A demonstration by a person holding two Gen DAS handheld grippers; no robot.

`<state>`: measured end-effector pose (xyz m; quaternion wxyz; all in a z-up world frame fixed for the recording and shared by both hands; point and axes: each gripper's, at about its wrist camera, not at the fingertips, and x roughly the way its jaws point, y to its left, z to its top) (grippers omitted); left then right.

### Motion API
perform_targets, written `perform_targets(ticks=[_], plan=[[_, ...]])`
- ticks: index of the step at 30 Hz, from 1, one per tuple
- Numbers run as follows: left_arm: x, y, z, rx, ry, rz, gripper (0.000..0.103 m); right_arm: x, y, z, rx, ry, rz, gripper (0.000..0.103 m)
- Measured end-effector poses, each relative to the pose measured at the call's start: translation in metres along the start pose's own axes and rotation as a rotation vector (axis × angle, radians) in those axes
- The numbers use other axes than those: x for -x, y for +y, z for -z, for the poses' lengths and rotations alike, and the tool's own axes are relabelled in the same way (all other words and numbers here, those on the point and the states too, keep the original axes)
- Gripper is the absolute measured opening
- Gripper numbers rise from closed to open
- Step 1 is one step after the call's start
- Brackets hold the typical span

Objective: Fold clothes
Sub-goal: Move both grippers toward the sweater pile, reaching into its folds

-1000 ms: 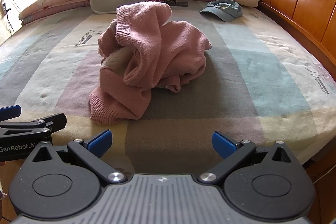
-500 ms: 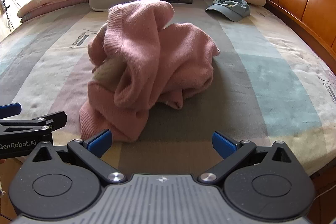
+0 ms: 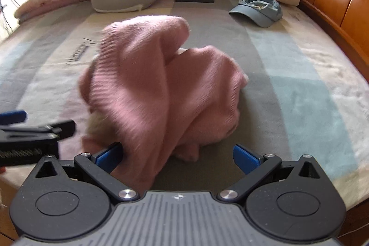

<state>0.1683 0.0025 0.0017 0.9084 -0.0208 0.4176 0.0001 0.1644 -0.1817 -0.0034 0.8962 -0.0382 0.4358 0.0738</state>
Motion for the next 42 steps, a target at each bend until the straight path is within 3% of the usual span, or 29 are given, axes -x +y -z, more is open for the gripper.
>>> perform_targets(ticks=[11, 25, 33, 42], plan=[[-0.042, -0.007, -0.055, -0.054, 0.073, 0.001, 0.102, -0.021, -0.035, -0.043, -0.041, 0.055, 0.050, 0.103], [-0.066, -0.014, -0.077, -0.147, 0.114, 0.001, 0.102, -0.049, -0.044, -0.050, -0.048, 0.129, -0.049, 0.103], [-0.071, -0.011, -0.081, -0.208, 0.114, 0.050, 0.103, -0.039, -0.021, -0.044, 0.082, 0.065, 0.050, 0.103], [-0.076, -0.007, -0.086, -0.251, 0.112, 0.111, 0.103, -0.031, -0.015, -0.045, 0.059, 0.080, 0.139, 0.103]])
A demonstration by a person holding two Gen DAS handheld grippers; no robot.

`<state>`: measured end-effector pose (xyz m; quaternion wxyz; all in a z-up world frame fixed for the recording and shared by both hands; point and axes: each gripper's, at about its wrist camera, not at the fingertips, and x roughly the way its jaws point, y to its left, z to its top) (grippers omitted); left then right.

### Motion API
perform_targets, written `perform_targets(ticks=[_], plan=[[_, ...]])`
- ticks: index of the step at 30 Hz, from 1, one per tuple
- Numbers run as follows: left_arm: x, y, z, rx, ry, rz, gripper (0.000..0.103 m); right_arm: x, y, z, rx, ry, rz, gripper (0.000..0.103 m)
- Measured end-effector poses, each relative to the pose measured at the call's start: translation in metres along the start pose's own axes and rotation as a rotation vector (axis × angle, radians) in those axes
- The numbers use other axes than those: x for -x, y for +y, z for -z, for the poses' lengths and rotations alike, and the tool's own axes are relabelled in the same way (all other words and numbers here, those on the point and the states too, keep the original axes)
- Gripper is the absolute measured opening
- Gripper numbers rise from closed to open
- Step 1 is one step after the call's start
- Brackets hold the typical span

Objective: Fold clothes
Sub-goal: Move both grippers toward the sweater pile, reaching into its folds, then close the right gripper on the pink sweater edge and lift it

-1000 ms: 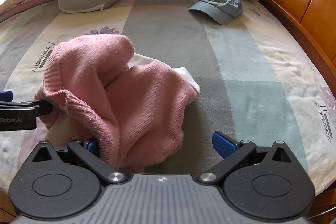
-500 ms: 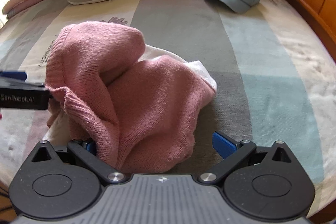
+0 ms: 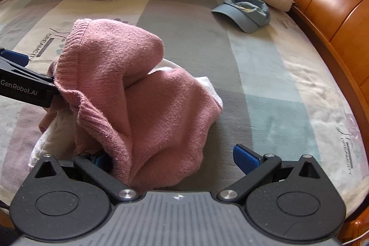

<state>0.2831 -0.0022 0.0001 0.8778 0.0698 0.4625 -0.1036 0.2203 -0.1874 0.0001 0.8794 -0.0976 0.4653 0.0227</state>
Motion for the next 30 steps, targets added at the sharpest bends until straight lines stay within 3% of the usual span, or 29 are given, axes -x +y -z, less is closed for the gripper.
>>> perform_targets(ticks=[8, 16, 19, 24, 30], plan=[[0.005, 0.005, -0.006, -0.021, -0.011, 0.020, 0.103, 0.004, -0.003, -0.012, 0.003, 0.007, 0.069, 0.103], [0.011, 0.008, -0.010, -0.006, -0.063, 0.002, 0.103, -0.001, -0.029, -0.041, 0.031, -0.061, 0.193, 0.103], [0.008, 0.009, -0.006, 0.004, -0.069, 0.000, 0.103, -0.003, -0.038, -0.047, 0.025, -0.095, 0.147, 0.103], [0.002, 0.013, 0.002, 0.057, -0.081, 0.037, 0.103, -0.008, -0.030, -0.038, 0.104, -0.123, -0.019, 0.103], [0.013, 0.006, 0.005, 0.058, -0.071, 0.011, 0.102, -0.007, -0.048, -0.031, 0.159, -0.132, -0.182, 0.094]])
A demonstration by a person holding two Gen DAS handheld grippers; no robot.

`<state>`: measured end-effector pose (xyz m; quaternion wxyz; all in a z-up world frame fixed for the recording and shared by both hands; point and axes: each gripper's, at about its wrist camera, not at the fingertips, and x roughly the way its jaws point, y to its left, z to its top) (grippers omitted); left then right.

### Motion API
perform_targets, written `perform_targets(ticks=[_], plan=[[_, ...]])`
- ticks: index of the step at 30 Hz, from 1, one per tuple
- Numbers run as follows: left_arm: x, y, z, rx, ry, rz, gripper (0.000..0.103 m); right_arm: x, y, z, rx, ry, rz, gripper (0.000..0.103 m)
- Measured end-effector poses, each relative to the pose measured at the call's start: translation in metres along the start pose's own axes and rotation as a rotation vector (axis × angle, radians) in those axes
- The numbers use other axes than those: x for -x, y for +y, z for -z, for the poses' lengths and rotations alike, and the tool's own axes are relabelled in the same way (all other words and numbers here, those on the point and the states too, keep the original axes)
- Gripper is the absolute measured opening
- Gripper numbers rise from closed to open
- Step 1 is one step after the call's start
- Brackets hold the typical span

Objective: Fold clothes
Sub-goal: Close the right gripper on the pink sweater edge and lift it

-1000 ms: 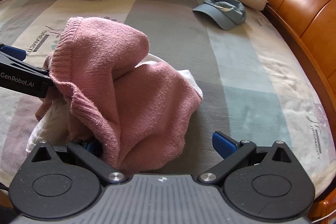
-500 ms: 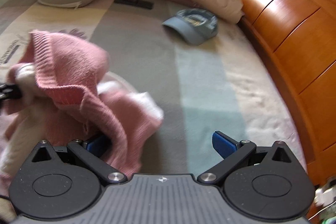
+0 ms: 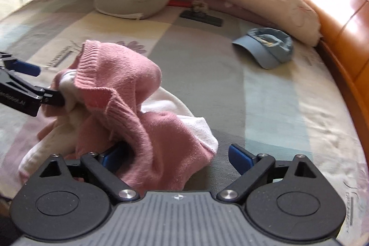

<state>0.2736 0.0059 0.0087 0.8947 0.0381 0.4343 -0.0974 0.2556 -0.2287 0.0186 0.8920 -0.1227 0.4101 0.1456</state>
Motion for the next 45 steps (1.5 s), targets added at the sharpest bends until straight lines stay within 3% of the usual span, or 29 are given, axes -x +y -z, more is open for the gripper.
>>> perform_targets(ticks=[8, 11, 13, 16, 25, 36, 45], plan=[[0.030, -0.019, 0.001, -0.087, 0.001, -0.030, 0.102, 0.015, -0.025, 0.005, 0.023, -0.013, -0.241, 0.062], [0.030, -0.030, 0.000, -0.117, 0.008, -0.048, 0.102, 0.014, -0.022, 0.005, 0.039, 0.004, -0.303, 0.043], [0.028, -0.035, -0.002, -0.123, 0.017, -0.050, 0.102, 0.011, -0.023, 0.006, 0.040, 0.028, -0.341, 0.015], [0.026, -0.042, -0.004, -0.132, 0.016, -0.043, 0.102, 0.006, -0.028, 0.003, 0.047, 0.049, -0.367, 0.014], [0.027, -0.051, -0.006, -0.115, -0.005, -0.055, 0.102, -0.008, -0.071, -0.048, 0.130, -0.039, -0.183, 0.014], [0.034, -0.055, -0.006, -0.090, -0.106, -0.073, 0.102, -0.107, -0.100, -0.121, 0.250, 0.073, -0.059, 0.014], [0.039, -0.056, -0.008, -0.041, -0.123, -0.096, 0.102, -0.174, -0.117, -0.174, 0.189, 0.094, 0.043, 0.014]])
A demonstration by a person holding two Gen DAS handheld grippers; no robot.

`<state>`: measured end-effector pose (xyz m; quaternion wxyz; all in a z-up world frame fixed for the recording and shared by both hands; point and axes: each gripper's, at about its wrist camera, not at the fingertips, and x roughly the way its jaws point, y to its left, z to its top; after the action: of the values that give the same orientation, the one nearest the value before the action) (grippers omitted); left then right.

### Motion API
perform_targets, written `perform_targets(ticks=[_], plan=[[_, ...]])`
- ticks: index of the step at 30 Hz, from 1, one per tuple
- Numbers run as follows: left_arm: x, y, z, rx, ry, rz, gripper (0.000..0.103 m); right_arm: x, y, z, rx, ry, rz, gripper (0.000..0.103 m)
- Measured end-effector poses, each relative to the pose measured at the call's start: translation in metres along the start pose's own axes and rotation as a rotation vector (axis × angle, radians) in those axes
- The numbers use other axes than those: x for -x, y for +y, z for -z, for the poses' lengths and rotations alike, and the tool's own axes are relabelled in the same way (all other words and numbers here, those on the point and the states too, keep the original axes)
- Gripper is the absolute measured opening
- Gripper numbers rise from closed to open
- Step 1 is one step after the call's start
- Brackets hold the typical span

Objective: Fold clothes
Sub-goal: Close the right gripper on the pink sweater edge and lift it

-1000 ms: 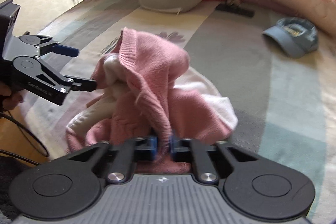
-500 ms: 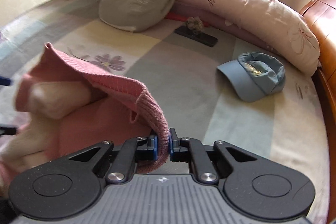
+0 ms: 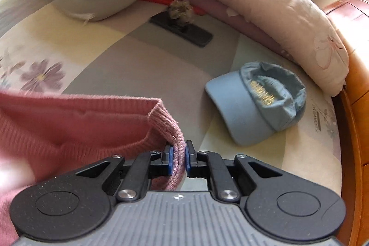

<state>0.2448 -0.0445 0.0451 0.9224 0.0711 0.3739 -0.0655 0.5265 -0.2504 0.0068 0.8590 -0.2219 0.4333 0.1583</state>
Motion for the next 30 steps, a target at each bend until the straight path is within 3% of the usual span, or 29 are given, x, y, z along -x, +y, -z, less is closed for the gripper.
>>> perform_targets(ticks=[2, 3, 6, 12, 16, 25, 30], plan=[[0.002, 0.000, -0.001, 0.004, -0.006, -0.006, 0.102, -0.011, -0.004, -0.009, -0.030, 0.015, -0.013, 0.014], [0.002, 0.000, 0.000, 0.005, -0.009, -0.009, 0.102, -0.015, -0.005, -0.011, -0.044, 0.028, -0.027, 0.021], [0.005, 0.001, 0.005, -0.010, -0.022, 0.000, 0.102, -0.014, -0.003, -0.009, -0.080, 0.040, -0.071, 0.027], [-0.005, 0.011, 0.014, 0.001, 0.017, 0.034, 0.102, 0.047, 0.007, 0.030, -0.076, -0.041, -0.133, 0.047], [-0.018, 0.021, 0.014, 0.058, 0.061, 0.072, 0.091, 0.098, 0.011, 0.071, -0.115, -0.085, -0.224, 0.059], [-0.037, 0.036, 0.021, 0.001, 0.115, 0.060, 0.067, 0.140, 0.057, 0.167, -0.286, -0.040, -0.285, 0.062], [-0.057, 0.037, 0.022, -0.016, 0.143, 0.132, 0.053, 0.147, 0.074, 0.187, -0.426, -0.040, -0.301, 0.062]])
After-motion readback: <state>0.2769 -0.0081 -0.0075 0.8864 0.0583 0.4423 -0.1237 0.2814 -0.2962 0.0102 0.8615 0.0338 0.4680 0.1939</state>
